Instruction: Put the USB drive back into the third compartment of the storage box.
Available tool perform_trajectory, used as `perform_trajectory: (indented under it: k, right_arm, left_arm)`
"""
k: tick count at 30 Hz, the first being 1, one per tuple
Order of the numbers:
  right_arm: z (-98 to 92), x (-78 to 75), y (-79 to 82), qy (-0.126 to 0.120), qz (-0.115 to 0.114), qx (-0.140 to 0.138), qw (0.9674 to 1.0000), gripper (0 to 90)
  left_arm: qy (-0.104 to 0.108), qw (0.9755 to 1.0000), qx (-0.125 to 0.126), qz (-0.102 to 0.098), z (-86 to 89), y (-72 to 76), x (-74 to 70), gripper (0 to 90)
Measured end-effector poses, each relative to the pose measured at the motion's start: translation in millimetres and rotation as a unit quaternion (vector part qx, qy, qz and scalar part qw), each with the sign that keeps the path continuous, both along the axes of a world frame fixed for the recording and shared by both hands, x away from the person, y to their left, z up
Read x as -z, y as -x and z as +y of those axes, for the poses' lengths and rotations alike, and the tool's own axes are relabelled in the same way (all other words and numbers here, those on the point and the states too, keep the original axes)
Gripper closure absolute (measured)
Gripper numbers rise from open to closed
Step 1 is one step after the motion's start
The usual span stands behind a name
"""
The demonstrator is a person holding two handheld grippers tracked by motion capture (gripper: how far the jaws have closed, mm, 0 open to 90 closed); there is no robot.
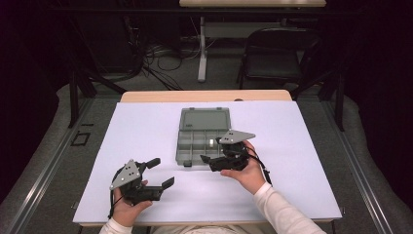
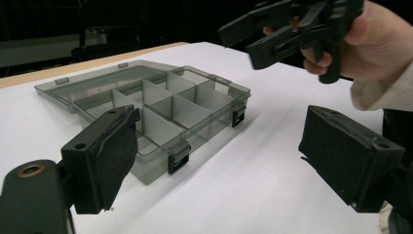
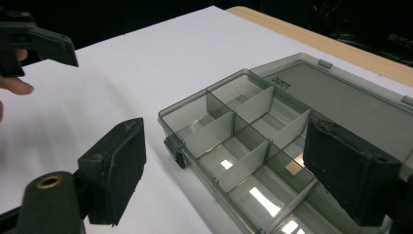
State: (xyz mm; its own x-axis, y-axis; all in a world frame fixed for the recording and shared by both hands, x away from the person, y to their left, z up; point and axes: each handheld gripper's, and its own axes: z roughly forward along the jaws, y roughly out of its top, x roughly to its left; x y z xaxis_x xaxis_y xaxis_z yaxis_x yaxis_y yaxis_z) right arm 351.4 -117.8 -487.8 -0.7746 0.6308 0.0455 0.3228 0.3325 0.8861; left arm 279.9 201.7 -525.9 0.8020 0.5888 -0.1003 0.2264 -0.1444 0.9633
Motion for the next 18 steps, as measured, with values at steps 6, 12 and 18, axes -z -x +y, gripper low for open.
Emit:
perform_trajectory:
  k: [6,12,18]
  right_arm:
    - [-17.1,-3.0,18.9,-0.005,-0.019,0.013,0.9997,15.7]
    - [-39.2,0.6,32.1,-0.016,-0.012,0.027,0.9994,15.3]
    - [-54.9,5.6,44.6,-0.021,-0.012,0.039,0.999,14.8]
  left_arm:
    - [-0.003,1.0,-0.002,0.005,-2.0,-2.2,1.4,13.5]
    - [-0.004,0.9999,-0.009,0.004,-1.0,-1.7,2.0,13.4]
    - [-0.009,0.9999,-0.009,0.002,-2.0,-1.0,2.0,13.3]
